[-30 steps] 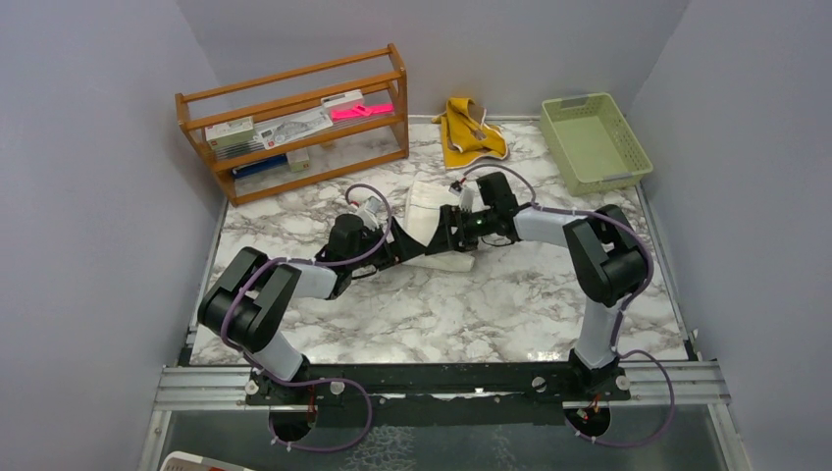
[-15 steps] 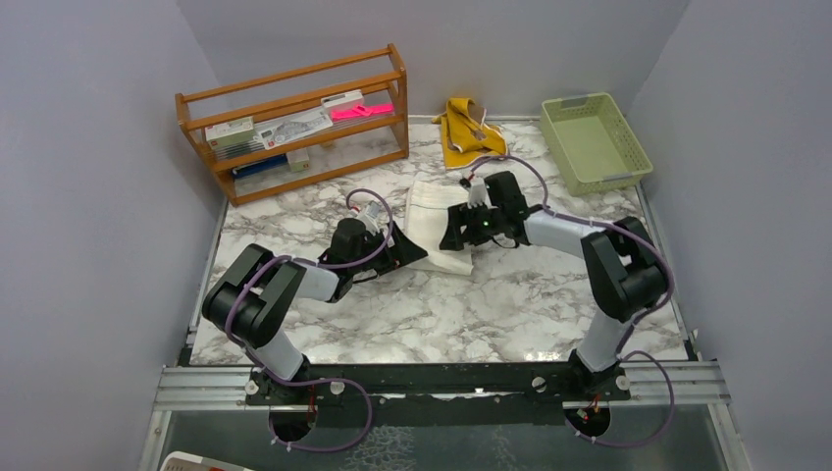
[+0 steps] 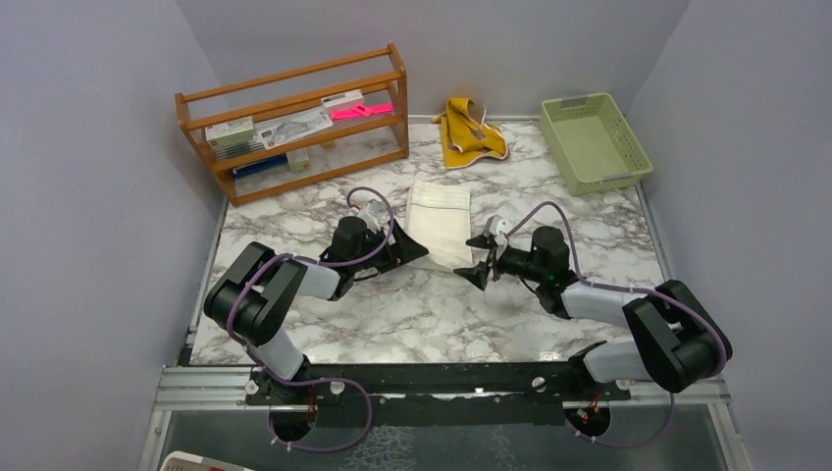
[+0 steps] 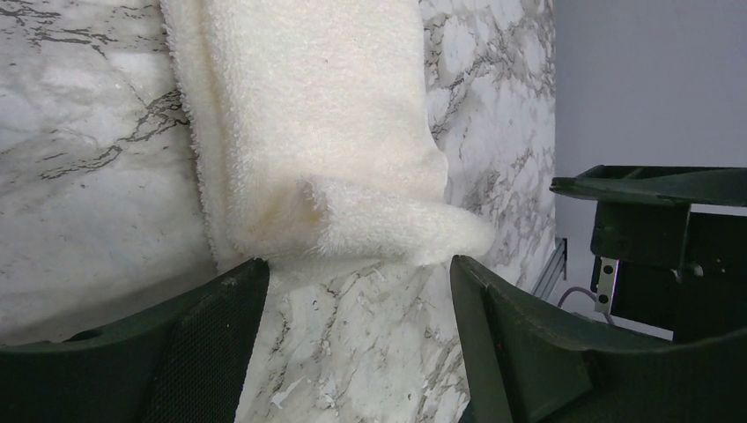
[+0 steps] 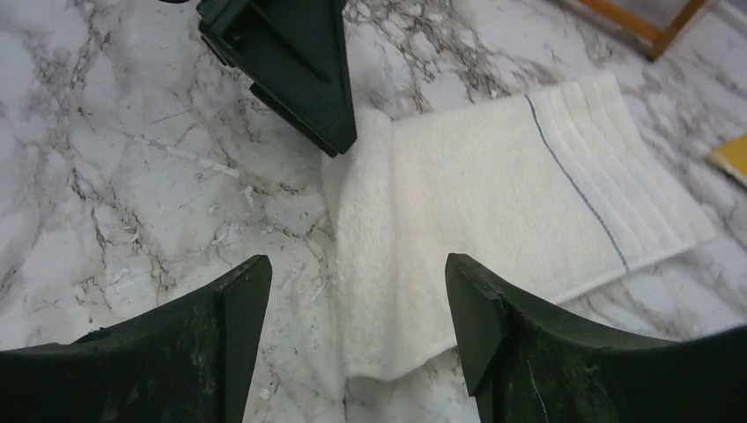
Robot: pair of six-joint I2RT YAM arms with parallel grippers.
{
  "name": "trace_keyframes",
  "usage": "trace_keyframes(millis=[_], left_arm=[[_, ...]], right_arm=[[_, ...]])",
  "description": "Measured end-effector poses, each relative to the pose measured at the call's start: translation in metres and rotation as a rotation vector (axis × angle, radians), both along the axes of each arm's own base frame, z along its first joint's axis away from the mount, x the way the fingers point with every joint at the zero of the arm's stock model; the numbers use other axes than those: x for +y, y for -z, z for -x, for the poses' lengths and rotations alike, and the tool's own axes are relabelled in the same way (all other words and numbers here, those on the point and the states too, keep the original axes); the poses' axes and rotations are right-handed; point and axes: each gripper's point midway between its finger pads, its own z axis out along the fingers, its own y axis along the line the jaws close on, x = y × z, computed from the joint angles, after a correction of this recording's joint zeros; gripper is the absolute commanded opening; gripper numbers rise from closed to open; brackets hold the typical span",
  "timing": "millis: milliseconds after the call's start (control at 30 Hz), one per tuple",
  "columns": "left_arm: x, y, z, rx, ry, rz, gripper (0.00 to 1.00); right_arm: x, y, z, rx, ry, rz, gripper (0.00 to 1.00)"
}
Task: Roll the towels
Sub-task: Roll the towel at the center of the board.
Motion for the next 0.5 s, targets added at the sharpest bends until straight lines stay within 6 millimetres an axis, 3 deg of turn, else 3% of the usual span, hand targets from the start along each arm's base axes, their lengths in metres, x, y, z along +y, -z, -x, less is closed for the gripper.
trace_keyframes(millis=[267, 500], left_arm=[[-0.002, -0.005, -0.004, -0.003, 0.0, 0.008, 0.77], [-0.001, -0.004, -0.002, 0.006, 0.0, 0.004, 0.77]], right_arm=[[0.035, -0.02, -0.004, -0.24, -0.177, 0.058, 0.67], [0.061, -0.014, -0.01, -0.29, -0.253, 0.193, 0.64]])
